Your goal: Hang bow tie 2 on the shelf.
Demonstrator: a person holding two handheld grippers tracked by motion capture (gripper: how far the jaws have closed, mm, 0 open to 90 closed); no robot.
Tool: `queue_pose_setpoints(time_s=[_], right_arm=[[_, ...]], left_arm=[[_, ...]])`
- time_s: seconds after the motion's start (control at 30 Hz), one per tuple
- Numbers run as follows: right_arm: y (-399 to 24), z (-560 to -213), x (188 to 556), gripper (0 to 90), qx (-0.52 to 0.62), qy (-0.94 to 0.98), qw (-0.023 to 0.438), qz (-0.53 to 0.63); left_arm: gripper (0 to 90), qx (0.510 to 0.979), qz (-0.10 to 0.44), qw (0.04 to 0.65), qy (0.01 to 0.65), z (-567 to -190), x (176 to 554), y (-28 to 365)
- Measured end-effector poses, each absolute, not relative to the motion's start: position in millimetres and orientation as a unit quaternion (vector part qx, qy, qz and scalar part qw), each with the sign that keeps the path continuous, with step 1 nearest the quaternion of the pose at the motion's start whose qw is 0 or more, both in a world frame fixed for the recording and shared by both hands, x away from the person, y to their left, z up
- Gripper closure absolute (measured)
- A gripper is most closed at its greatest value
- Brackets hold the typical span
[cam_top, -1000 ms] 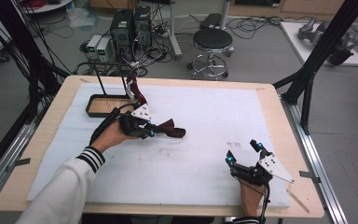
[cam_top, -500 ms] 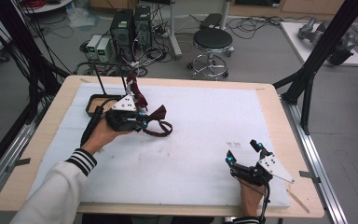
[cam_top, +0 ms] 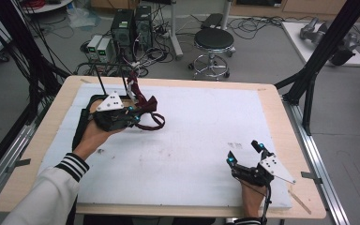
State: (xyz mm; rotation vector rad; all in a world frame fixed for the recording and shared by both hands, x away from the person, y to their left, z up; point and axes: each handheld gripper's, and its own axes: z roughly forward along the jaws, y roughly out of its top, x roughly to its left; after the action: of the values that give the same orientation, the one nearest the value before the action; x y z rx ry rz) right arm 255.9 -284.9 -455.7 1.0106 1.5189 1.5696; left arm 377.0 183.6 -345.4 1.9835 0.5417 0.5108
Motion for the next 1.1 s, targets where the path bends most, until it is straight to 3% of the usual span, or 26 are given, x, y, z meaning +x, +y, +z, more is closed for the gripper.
queue_pose_setpoints(time_s=[1.1], right_arm=[[-284.2, -455.5, 256.5, 1.7, 0.392, 0.592, 0.361, 0.605]], left_arm=[[77.2, 0.717, 0.358, 0.495, 0.336, -303.7, 375.3, 259.5]])
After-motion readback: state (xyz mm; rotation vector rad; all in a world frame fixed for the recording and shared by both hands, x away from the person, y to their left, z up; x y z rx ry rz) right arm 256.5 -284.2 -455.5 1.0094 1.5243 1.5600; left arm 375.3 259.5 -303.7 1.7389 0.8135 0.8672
